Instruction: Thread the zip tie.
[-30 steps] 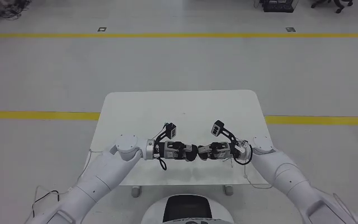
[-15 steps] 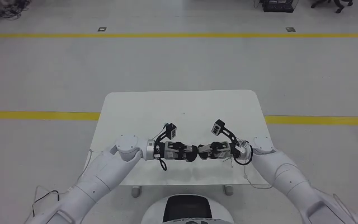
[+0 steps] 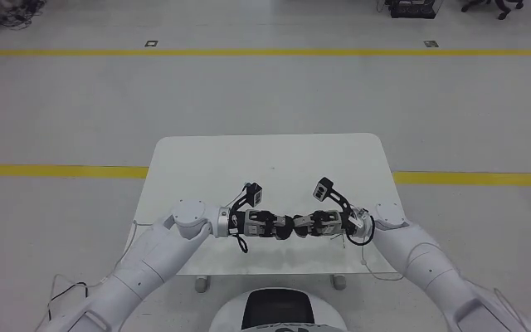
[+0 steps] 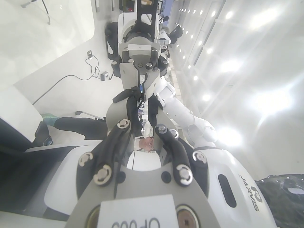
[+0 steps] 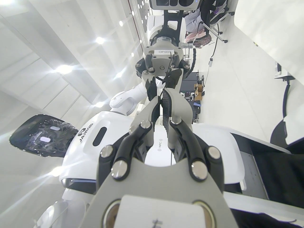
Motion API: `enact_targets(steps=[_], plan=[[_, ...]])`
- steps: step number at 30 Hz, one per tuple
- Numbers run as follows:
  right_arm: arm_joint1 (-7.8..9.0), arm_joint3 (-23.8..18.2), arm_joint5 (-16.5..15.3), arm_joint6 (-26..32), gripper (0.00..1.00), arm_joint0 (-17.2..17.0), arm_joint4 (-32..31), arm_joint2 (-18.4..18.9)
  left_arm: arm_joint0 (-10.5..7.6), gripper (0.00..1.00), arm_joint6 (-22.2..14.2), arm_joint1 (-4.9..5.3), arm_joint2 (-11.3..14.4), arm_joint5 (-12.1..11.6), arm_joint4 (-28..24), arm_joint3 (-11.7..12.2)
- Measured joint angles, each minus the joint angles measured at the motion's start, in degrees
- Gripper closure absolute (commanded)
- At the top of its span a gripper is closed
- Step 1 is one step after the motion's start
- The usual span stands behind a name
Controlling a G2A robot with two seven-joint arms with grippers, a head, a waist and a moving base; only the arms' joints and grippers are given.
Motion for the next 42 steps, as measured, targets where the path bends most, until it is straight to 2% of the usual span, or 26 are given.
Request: enact_targets(steps=[13,19,20,21,22,29,35,40,42], plan=[[-0.1,-0.1,0.1,0.0,1.0,-0.2,-0.2,0.4,-0.14,1.0,0.3,0.14,0.3,-0.1,-0.2,0.0],[-0.18,-0.2,0.5,0.0,1.0,-0.2,-0.5,0.4,-0.17,1.0,0.3,0.22,0.3,-0.1,-0.2,0.0],[-0.19,-0.2,0.5,0.0,0.82,-0.2,-0.4,0.4,-0.17,1.0,0.3,0.23,0.4,-0.1,-0.3,0.0],[-0.2,-0.2,0.5,0.0,0.13,-0.2,-0.4,0.5,-0.17,1.0,0.4,0.25,0.4,-0.2,-0.3,0.0],[-0.21,-0.2,0.5,0.0,0.0,-0.3,-0.3,0.5,-0.17,1.0,0.4,0.26,0.4,-0.2,-0.3,0.0],[0.25,-0.8,-0.4,0.0,0.0,-1.0,0.0,2.2,-0.18,1.0,0.7,0.45,0.0,-1.1,-0.1,0.5],[1.63,-3.4,-1.5,0.0,0.0,-3.4,-0.3,6.1,-0.1,1.0,1.4,0.73,-0.8,-2.5,0.6,0.8],[2.24,-5.4,-1.1,-0.1,0.0,-4.9,-0.8,7.8,-0.12,1.0,-0.4,0.77,-1.3,-5.9,-0.8,1.8],[2.23,-5.4,-1.1,-0.1,0.0,-4.8,-0.7,7.8,-0.13,1.0,-0.6,0.74,-1.2,-6.1,-0.8,1.9]])
